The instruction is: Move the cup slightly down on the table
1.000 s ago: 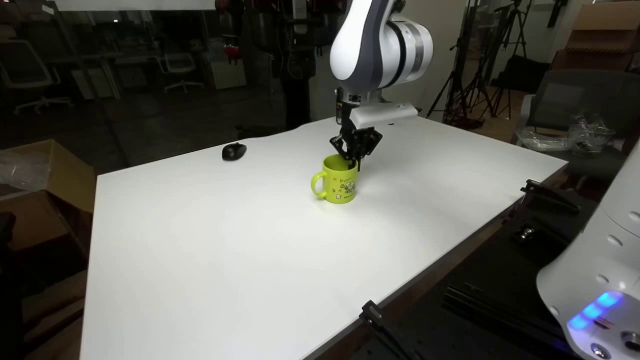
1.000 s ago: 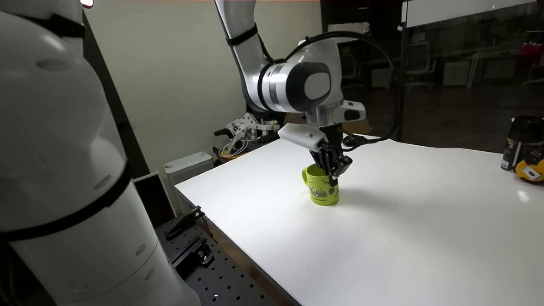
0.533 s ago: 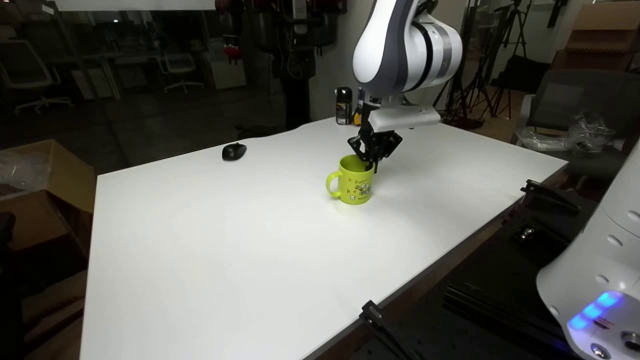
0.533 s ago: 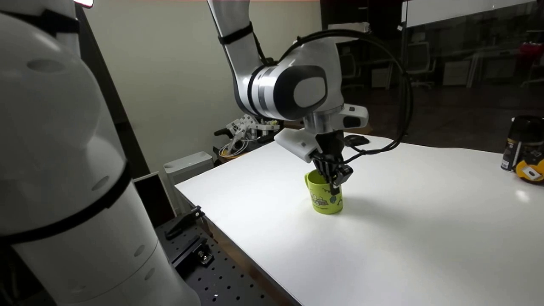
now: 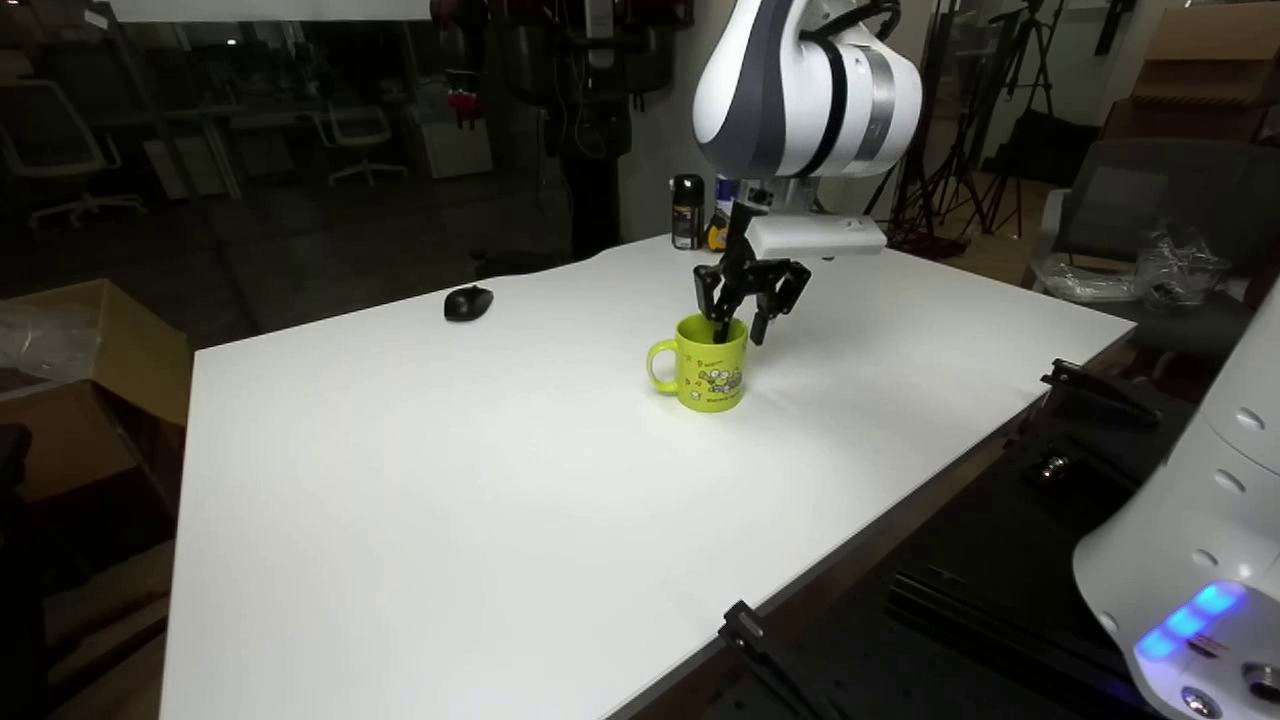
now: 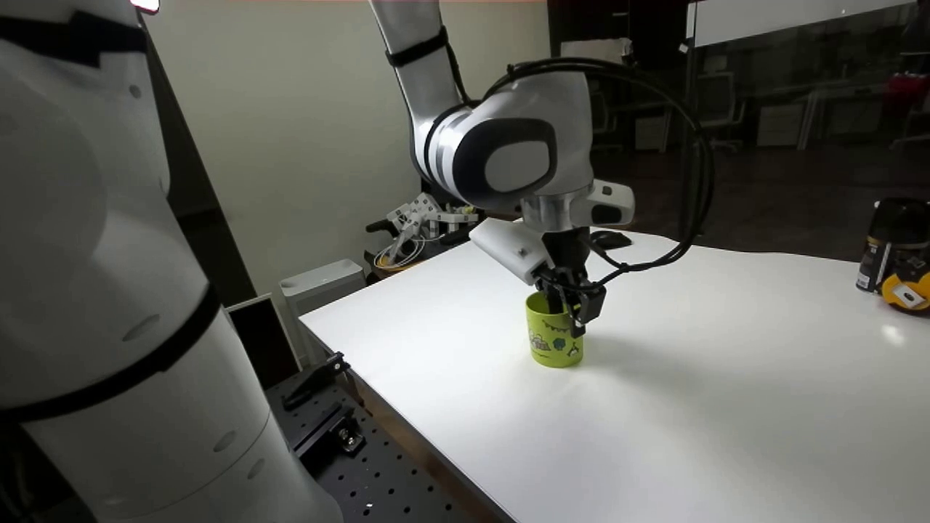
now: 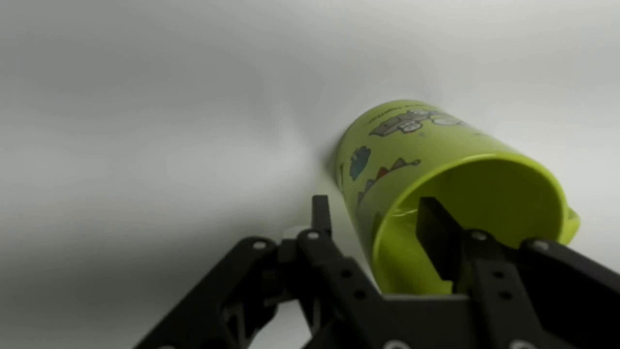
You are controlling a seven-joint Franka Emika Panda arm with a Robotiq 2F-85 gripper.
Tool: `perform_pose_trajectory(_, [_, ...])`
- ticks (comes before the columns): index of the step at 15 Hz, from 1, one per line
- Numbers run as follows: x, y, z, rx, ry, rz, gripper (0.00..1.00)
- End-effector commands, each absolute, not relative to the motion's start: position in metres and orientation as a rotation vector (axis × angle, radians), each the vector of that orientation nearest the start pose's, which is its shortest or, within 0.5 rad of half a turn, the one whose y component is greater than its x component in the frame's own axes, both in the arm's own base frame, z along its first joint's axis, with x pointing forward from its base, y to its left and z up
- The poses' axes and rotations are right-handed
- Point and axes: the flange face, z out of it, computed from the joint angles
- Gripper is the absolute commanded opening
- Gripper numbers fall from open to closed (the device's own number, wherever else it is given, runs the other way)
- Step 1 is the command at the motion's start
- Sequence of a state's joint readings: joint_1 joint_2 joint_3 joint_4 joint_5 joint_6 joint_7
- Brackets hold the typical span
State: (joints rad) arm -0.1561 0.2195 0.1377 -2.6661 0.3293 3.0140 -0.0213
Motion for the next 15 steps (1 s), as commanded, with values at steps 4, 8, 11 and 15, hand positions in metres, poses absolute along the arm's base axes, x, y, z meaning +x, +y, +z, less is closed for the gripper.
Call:
perform_pose_trajectory(4, [0.418, -0.037, 0.194, -2.998, 0.492, -0.26, 0.99])
perform_pose_trajectory(8, [0.41, -0.03, 0.214, -3.022, 0.458, -0.329, 1.0])
perform_pose_trajectory(11, [0.399, -0.019, 0.232, -3.045, 0.375, -0.369, 1.0])
perform_pose_trajectory(15, [0.408, -0.005, 0.262, -3.088, 0.261, -0.424, 1.0])
